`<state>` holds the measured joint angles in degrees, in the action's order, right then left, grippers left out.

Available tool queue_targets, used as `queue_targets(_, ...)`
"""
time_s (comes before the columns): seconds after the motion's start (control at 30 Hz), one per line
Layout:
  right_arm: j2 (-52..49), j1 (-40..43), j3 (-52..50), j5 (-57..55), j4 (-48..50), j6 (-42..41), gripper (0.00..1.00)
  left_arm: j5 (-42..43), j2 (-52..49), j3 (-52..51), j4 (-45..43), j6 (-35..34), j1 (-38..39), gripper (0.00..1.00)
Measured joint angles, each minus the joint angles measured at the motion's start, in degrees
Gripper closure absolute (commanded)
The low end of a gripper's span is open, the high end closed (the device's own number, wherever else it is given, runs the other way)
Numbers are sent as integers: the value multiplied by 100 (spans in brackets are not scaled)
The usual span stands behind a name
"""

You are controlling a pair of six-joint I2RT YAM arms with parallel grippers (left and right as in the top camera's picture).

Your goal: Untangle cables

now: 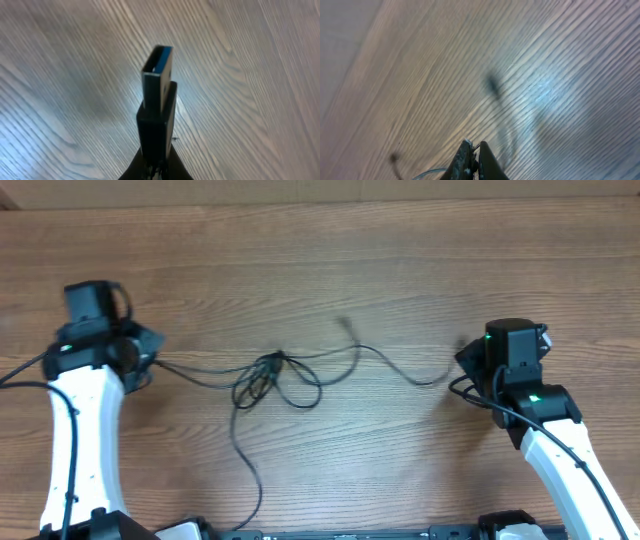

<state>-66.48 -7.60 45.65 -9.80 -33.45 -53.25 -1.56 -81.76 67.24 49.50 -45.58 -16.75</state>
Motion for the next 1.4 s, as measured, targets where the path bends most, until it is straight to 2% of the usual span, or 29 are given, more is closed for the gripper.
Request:
queue_targets(0.27, -129, -4, -2, 793, 380, 83, 96, 328, 0, 0, 4, 262, 37, 96)
queue_targets(0.3, -151, -4, -2, 881, 387, 81, 96, 339, 0, 0, 4, 304, 70, 92)
queue_targets(0.33, -173, -4, -2, 975, 387, 81, 96, 350, 0, 0, 4, 365, 94, 84)
queue_targets(0.37, -188, -4, -2, 1040, 382, 83, 96, 358, 0, 0, 7, 426, 103, 69)
queue_targets(0.4, -195, -4, -2, 1091, 385, 81, 96, 385, 0, 0, 7, 485, 105, 39)
queue_targets(0.43, -195, -4, -2, 1143, 378, 83, 96, 393, 0, 0, 4, 577, 116, 21)
queue_targets(0.47, -195, -4, -2, 1189, 369, 81, 96, 396, 0, 0, 7, 678, 116, 6)
queue_targets(0.5, -195, -4, -2, 1228, 372, 79, 96, 402, 0, 0, 7, 761, 120, 0)
queue_targets(0.57, -195, -4, -2, 1316, 343, 81, 92, 450, 0, 0, 7, 986, 120, 0)
queue_targets(0.6, -195, -4, -2, 1386, 341, 79, 85, 496, 0, 0, 7, 1093, 120, 0)
queue_targets(0.63, -195, -4, -2, 1425, 343, 101, 81, 562, 0, 0, 7, 1185, 120, 5)
queue_targets(0.67, -195, -4, -2, 1471, 337, 107, 75, 634, 0, 0, 7, 1287, 120, 19)
queue_targets(0.8, -195, -7, -2, 1633, 343, 107, 50, 1023, 0, 0, 17, 1679, 175, 85)
queue_targets(0.83, -195, -7, -2, 1690, 339, 120, 46, 1091, 0, 0, 28, 1742, 216, 96)
queue_targets(0.9, -195, -7, -2, 1777, 337, 107, 41, 1213, 0, 0, 70, 1862, 378, 96)
queue_targets(1.0, -197, -31, -2, 1902, 337, 103, 40, 1322, -2, 0, 101, 2000, 732, 94)
queue_targets(1.17, -341, -197, -2, 2020, 323, 98, 40, 1410, -190, 0, 107, 2240, 1364, 69)
queue_targets(1.23, -503, -337, -2, 2041, 323, 98, 40, 1445, -352, 0, 111, 2341, 1561, 64)
queue_targets(1.33, -831, -579, -2, 2057, 376, 98, 41, 1449, -601, 0, 111, 2465, 1784, 62)
queue_targets(1.4, -1045, -756, -2, 2057, 490, 96, 42, 1449, -750, 0, 114, 2575, 1910, 54)
